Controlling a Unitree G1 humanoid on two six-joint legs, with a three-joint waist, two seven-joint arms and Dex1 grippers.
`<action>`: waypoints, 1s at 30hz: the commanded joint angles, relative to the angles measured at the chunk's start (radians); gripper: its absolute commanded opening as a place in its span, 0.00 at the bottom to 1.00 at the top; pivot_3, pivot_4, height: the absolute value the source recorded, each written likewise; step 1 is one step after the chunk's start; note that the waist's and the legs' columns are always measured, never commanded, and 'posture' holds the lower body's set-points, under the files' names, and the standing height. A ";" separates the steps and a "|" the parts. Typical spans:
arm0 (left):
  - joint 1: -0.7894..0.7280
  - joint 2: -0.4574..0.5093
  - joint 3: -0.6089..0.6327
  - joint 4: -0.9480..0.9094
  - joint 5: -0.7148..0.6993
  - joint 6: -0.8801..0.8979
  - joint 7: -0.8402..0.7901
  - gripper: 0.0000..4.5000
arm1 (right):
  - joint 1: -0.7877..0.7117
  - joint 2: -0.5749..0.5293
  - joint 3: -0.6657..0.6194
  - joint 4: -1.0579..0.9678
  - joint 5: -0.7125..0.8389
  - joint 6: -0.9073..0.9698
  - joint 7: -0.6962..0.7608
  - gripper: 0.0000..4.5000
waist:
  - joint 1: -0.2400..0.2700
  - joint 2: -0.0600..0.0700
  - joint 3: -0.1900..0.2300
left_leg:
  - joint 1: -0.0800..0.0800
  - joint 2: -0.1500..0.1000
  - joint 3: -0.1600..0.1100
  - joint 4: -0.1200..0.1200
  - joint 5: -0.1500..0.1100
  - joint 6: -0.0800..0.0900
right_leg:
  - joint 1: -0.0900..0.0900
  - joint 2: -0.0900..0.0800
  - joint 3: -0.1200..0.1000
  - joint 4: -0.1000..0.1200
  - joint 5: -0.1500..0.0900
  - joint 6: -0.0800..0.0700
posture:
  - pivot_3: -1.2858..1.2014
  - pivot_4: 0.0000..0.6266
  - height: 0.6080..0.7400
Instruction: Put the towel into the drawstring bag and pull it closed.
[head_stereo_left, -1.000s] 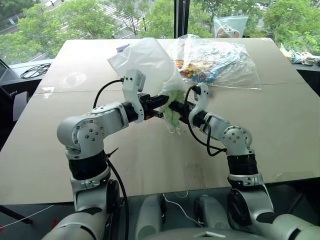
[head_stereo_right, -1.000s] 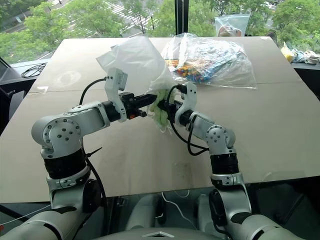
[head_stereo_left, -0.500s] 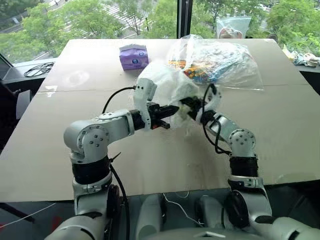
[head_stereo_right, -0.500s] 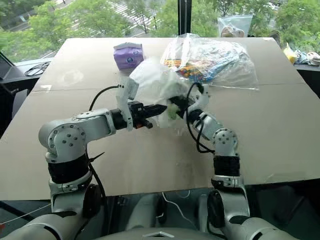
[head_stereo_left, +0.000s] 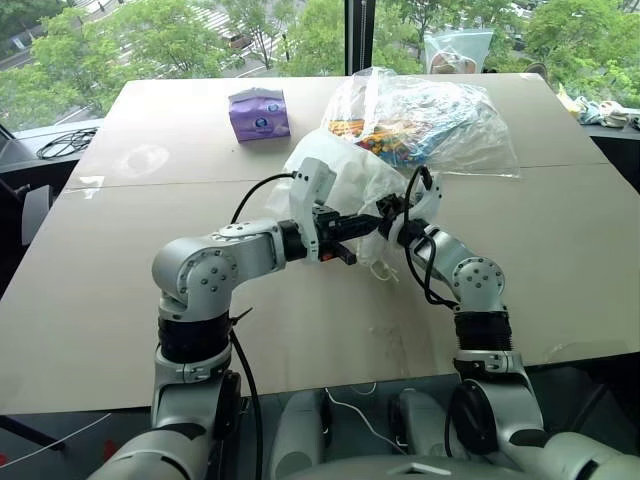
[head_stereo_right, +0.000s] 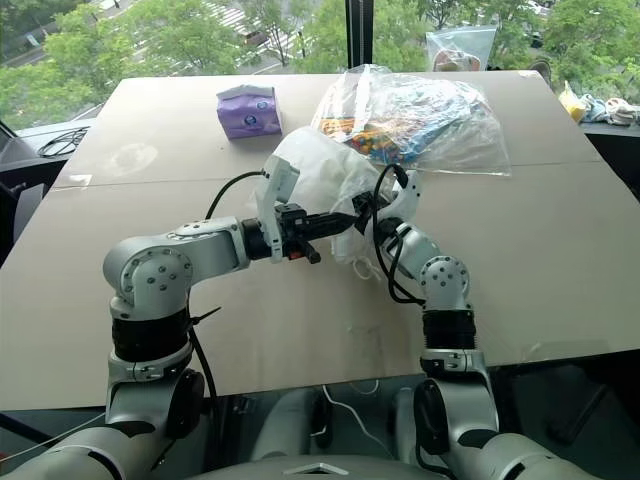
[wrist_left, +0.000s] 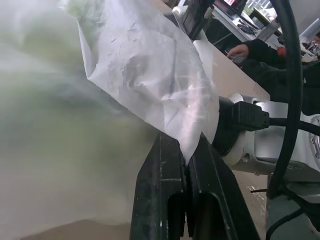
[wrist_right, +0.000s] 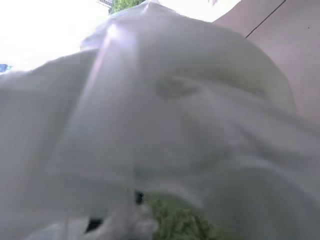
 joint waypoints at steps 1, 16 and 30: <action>-0.007 0.011 -0.007 0.031 0.057 -0.106 0.001 0.00 | -0.046 0.041 0.066 -0.090 -0.011 0.036 0.052 0.82 | 0.001 0.000 0.000 | 0.000 0.000 0.000 0.000 0.000 0.000 | 0.000 0.000 0.000 0.000 0.000 0.000 | 0.52 0.24 1.00; -0.060 0.010 0.026 0.147 0.163 -0.312 0.042 0.00 | 0.107 -0.341 0.157 -0.511 0.035 0.296 0.394 0.99 | 0.007 0.000 0.000 | 0.000 0.000 0.001 0.000 0.000 0.000 | 0.000 0.000 0.000 -0.001 0.000 0.000 | 0.52 0.24 1.00; -0.077 0.003 0.029 0.183 0.166 -0.329 0.029 0.00 | 0.155 -0.570 0.382 -0.321 -0.663 -0.148 0.533 0.99 | 0.022 -0.001 0.000 | 0.000 0.000 0.002 0.001 0.000 0.000 | 0.000 0.001 0.002 -0.002 0.000 0.000 | 0.52 0.24 1.00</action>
